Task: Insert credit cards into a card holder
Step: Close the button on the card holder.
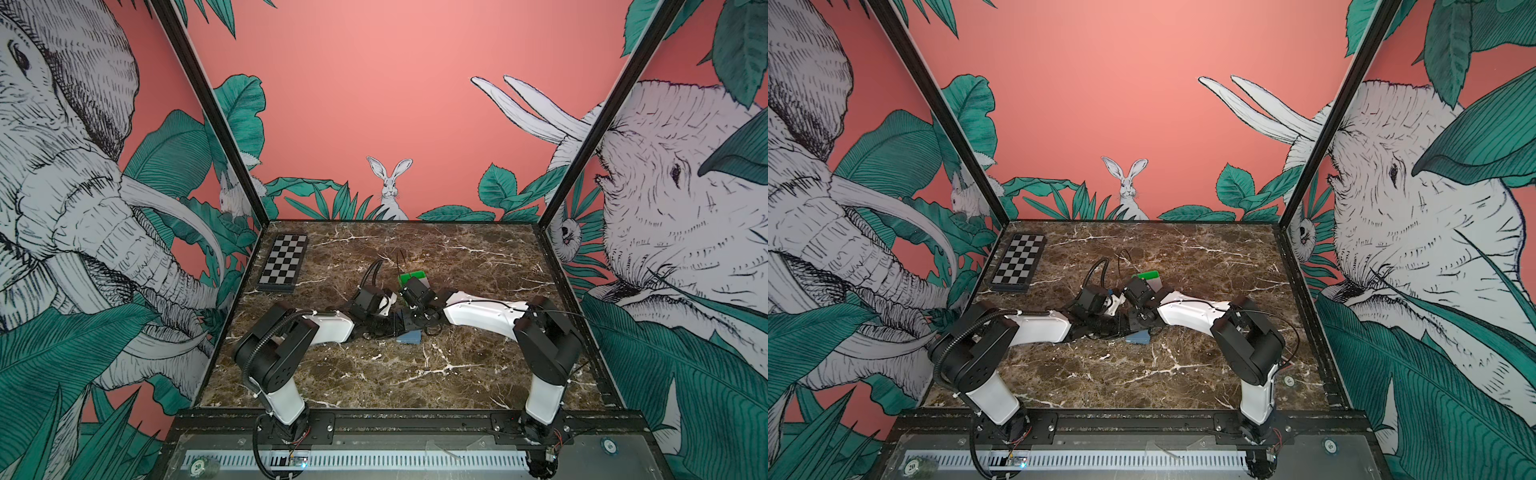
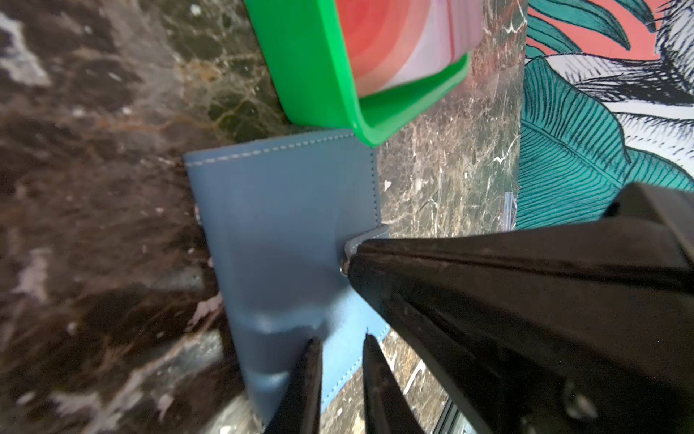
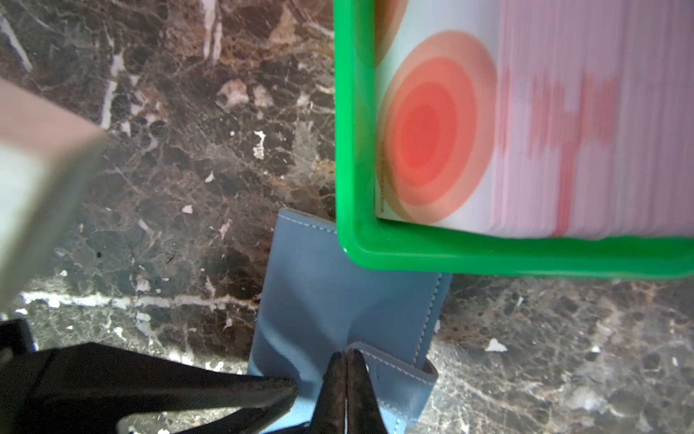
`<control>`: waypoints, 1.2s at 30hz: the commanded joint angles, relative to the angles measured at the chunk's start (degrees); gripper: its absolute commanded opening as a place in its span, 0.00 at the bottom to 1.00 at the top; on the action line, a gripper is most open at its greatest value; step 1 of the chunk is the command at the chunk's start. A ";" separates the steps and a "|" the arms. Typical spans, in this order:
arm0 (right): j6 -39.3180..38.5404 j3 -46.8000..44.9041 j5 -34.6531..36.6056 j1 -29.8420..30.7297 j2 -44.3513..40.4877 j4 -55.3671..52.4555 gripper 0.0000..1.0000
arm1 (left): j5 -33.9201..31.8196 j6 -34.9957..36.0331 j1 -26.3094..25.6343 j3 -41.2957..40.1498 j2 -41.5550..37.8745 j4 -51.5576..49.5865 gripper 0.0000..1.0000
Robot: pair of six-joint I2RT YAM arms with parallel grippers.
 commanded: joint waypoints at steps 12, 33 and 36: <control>1.47 0.00 0.59 0.91 4.79 -7.40 0.00 | -1.47 0.06 -0.54 -1.83 0.55 -2.43 0.22; 2.94 0.68 1.41 0.00 6.89 -10.53 0.00 | -1.56 0.11 -0.58 -1.91 0.04 -2.87 0.21; 3.22 0.06 0.96 -0.49 6.99 -10.11 0.00 | -1.64 0.20 -0.54 -1.83 -0.09 -3.22 0.21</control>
